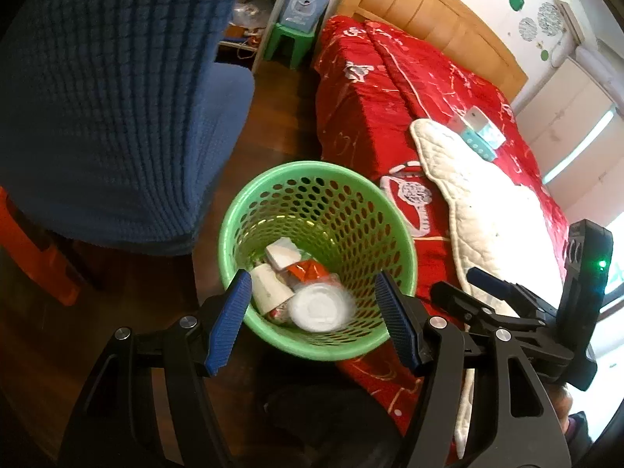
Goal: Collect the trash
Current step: 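Open the right tool over the green basket to drop the white lid, then move both tools back over the remaining clear plastic items on the quilt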
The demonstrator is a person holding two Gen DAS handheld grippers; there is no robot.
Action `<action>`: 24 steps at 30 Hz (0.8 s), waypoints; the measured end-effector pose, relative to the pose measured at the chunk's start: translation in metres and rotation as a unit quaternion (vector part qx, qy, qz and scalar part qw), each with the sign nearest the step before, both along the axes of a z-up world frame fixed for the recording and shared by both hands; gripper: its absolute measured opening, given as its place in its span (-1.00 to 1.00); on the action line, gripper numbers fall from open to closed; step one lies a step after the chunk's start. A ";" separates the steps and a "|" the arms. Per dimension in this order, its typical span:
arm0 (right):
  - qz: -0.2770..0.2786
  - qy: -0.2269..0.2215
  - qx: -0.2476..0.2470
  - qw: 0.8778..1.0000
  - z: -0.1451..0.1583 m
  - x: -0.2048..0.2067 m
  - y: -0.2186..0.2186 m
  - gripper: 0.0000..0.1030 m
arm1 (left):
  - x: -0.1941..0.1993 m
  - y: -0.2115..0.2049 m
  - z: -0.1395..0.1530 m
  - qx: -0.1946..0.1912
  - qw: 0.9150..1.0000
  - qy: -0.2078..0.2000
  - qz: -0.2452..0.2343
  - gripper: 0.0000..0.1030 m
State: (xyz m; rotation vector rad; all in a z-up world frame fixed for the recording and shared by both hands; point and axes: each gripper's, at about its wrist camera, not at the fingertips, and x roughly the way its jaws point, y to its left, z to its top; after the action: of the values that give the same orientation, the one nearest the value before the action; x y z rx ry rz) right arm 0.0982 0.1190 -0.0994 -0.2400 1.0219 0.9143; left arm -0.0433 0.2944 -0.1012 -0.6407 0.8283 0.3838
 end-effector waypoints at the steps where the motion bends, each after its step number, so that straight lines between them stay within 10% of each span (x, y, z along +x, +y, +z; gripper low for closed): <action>1: -0.004 -0.002 0.000 1.000 0.002 0.001 -0.004 0.79 | 0.001 -0.001 0.001 0.001 1.000 0.000 -0.001 0.27; 24: -0.185 -0.077 -0.003 0.980 0.060 0.040 -0.224 0.79 | 0.061 -0.094 0.019 0.022 0.993 0.000 -0.115 0.27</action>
State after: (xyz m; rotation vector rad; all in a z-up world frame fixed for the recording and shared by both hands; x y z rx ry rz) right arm 0.1382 -0.1046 -0.0396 -0.1180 0.8869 0.5463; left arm 0.0172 0.2007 -0.0821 -0.4979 0.8819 0.1912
